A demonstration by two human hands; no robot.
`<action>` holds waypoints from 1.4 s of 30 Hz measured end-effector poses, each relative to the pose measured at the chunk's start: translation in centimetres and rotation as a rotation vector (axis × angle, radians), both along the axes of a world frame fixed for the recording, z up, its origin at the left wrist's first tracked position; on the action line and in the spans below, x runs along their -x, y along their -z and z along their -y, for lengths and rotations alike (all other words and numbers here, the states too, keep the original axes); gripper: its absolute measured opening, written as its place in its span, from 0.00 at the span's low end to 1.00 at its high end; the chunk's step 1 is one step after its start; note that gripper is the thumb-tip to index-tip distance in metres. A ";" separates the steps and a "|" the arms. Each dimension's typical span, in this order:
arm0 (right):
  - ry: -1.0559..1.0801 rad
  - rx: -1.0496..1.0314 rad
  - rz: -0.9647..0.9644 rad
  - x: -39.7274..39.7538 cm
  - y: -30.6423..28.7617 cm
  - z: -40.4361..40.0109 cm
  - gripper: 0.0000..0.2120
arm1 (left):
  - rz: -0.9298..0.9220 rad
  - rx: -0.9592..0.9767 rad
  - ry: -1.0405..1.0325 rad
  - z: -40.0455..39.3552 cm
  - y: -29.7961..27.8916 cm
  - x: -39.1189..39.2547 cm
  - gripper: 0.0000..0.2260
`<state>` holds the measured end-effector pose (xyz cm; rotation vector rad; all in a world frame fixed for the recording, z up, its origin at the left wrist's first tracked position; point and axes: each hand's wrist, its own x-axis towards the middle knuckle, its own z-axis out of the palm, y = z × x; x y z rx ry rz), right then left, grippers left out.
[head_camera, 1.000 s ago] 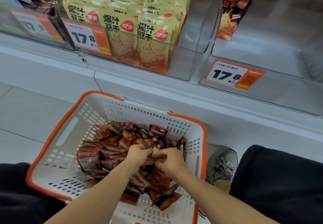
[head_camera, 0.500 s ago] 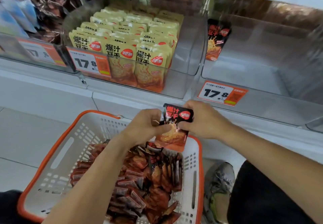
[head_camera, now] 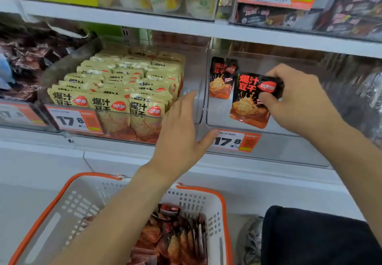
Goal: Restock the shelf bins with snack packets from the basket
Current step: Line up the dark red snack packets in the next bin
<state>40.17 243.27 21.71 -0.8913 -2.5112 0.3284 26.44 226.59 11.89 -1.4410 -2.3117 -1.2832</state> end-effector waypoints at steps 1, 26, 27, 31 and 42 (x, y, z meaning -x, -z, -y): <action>0.019 0.026 0.023 0.8 0.7 -1.0 0.10 | -0.009 -0.003 -0.020 -0.4 0.4 0.0 0.39; 0.243 -0.044 0.011 14.0 5.9 -10.0 0.22 | -0.314 -0.032 -0.062 -0.8 3.3 1.2 0.31; 0.228 -0.024 0.003 14.0 5.8 -9.8 0.20 | -0.312 -0.028 -0.062 -0.8 3.3 1.1 0.31; 0.161 0.070 -0.007 13.4 5.5 -8.9 0.15 | -0.301 -0.001 -0.048 -0.6 3.1 1.1 0.31; -0.110 0.069 -0.406 7.0 3.3 -1.9 0.06 | -0.079 -0.461 -0.131 2.5 8.0 -1.0 0.06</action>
